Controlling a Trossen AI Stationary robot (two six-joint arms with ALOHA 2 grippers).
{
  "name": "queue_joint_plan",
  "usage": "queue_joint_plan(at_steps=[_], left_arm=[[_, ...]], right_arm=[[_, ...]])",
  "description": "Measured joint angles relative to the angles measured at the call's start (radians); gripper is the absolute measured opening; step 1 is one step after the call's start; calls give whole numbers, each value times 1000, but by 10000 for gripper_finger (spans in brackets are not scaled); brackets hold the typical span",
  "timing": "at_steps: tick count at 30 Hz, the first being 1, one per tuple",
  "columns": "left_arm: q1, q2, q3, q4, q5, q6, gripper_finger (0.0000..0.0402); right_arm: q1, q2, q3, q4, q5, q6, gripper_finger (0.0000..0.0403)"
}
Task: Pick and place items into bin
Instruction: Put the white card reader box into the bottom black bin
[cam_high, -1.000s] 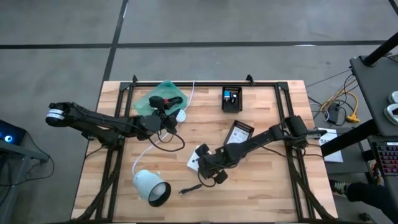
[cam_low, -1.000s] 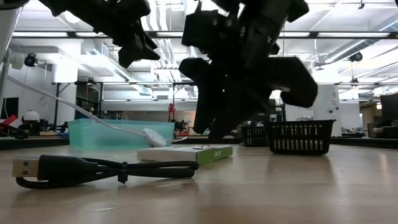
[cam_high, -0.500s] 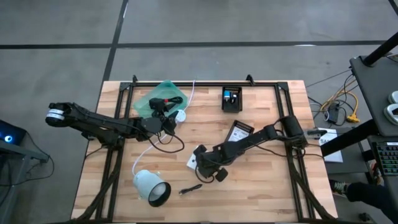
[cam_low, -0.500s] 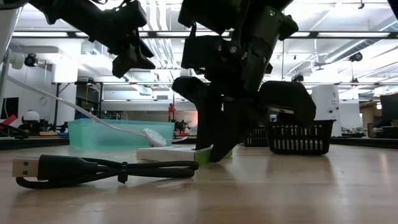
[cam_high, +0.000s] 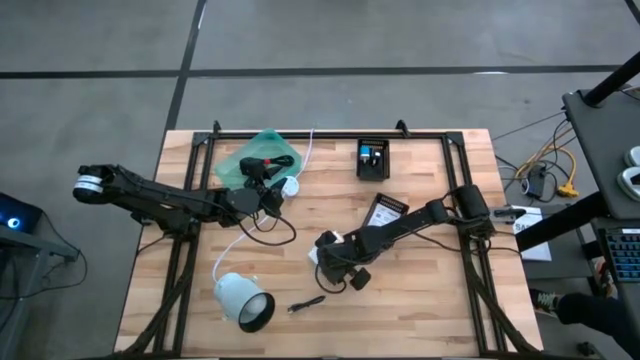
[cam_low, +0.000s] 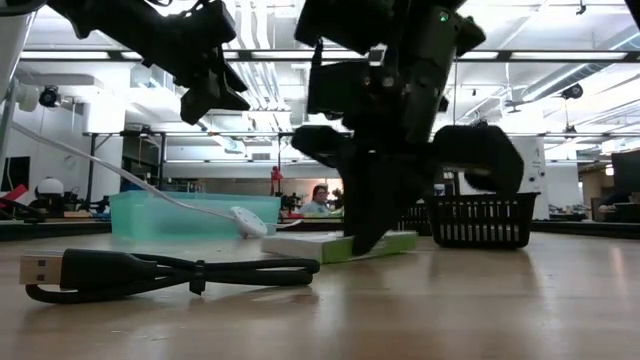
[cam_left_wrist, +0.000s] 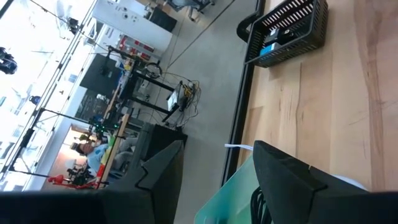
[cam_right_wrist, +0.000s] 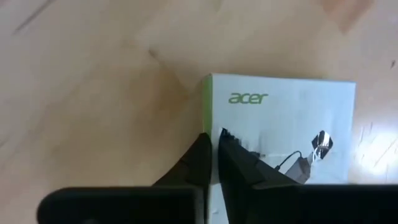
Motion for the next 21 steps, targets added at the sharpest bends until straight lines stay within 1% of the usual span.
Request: queue_joint_plan(at_steps=[3, 6, 8, 11, 15, 18, 21], left_arm=[[0, 0, 0, 0, 0, 0, 178], [0, 0, 0, 0, 0, 0, 178], [0, 0, 1, 0, 0, 0, 178], [0, 0, 1, 0, 0, 1, 178], [0, -1, 1, 0, 0, 1, 178], [0, -1, 1, 0, 0, 0, 178], [0, -1, 1, 1, 0, 0, 178]], right_arm=[[6, -45, 12, -63, 42, 16, 10], [21, -115, 41, -141, 122, 17, 10], [28, -154, 56, -201, 155, 17, 9], [33, -211, 73, -304, 160, 32, 9], [33, -286, 81, -508, 167, 78, 9], [33, -298, 72, -653, 205, 113, 9], [32, -305, 70, -746, 224, 129, 9]])
